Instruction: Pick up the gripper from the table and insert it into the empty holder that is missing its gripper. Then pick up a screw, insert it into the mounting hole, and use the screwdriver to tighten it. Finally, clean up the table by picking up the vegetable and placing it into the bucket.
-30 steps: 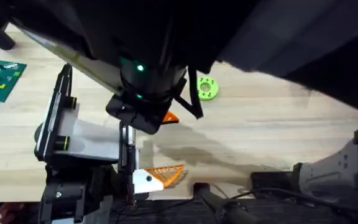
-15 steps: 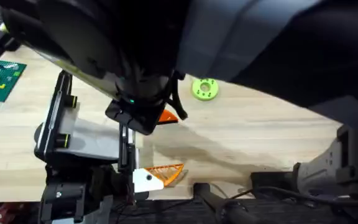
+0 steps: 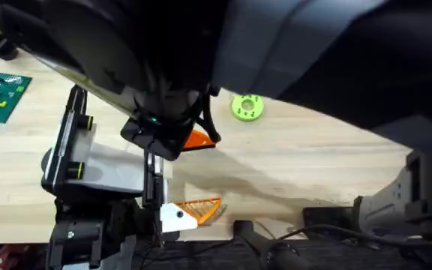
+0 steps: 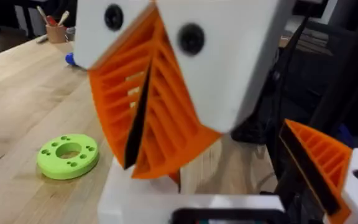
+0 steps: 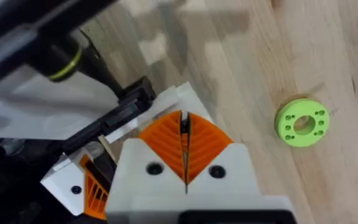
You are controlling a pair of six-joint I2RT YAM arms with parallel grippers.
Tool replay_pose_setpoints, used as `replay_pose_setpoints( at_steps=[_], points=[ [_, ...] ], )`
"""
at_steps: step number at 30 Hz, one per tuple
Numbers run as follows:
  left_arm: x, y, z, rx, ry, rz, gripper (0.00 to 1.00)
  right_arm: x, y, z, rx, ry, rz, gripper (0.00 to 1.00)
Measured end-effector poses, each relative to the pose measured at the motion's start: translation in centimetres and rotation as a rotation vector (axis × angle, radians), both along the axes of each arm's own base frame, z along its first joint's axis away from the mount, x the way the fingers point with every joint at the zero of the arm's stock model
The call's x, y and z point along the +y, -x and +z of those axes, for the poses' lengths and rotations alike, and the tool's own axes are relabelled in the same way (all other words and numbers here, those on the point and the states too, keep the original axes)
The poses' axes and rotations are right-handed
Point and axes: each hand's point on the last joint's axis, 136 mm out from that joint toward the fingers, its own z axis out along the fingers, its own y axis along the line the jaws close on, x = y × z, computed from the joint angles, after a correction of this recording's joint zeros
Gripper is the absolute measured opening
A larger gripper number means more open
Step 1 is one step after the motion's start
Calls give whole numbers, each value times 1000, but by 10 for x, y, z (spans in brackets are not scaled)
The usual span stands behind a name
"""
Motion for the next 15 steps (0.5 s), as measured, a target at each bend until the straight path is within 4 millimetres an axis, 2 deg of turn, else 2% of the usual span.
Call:
replay_pose_setpoints(
  at_steps=[15],
  points=[
    [0, 0, 0, 1, 0, 0, 988, -6, 2, -1, 10, 26, 0, 7]
  ],
)
